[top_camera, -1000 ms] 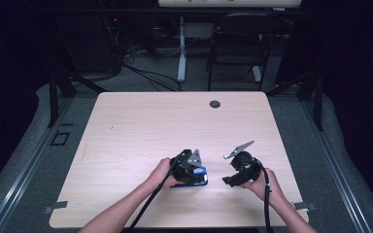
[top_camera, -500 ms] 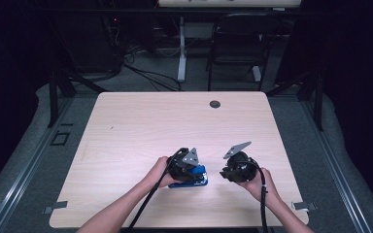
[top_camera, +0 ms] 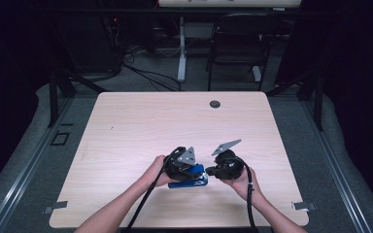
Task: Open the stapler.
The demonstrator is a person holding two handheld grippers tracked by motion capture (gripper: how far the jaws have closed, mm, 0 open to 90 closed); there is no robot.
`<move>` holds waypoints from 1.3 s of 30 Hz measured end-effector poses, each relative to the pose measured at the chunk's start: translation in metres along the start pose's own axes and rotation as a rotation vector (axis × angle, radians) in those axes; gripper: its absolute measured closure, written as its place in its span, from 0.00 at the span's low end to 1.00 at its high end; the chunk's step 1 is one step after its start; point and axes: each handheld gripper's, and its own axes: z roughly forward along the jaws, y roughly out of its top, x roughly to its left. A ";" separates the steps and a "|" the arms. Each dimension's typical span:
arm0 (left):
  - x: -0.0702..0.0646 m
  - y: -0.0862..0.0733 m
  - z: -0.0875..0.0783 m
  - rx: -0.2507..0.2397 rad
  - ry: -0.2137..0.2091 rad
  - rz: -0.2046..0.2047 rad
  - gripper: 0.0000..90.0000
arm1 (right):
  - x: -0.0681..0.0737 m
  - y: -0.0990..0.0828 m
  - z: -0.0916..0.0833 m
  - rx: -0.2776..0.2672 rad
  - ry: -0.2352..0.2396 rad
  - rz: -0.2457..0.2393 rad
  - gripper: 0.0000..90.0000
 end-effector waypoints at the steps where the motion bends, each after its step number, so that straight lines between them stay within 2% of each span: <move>1: 0.000 0.000 0.000 -0.007 0.001 0.000 0.72 | 0.001 0.001 0.001 0.005 -0.007 -0.007 1.00; 5: 0.000 0.000 -0.003 -0.007 0.001 0.005 0.73 | 0.002 0.006 0.005 -0.007 -0.011 -0.009 1.00; 12: -0.001 -0.001 -0.007 -0.020 0.006 0.006 0.73 | 0.001 0.007 0.012 0.008 0.000 0.000 1.00; 20: -0.002 -0.002 -0.011 -0.025 0.010 0.012 0.73 | 0.003 0.008 0.016 0.021 -0.023 -0.026 1.00; 23: -0.001 -0.002 -0.013 -0.025 0.006 0.010 0.73 | 0.005 0.007 0.017 0.011 -0.034 -0.042 1.00; 35: -0.003 -0.003 -0.018 -0.033 0.016 0.005 0.73 | 0.005 0.004 0.020 0.005 -0.039 -0.041 1.00; 39: -0.004 -0.003 -0.018 -0.029 0.022 0.002 0.73 | 0.008 0.003 0.022 0.024 -0.072 -0.047 1.00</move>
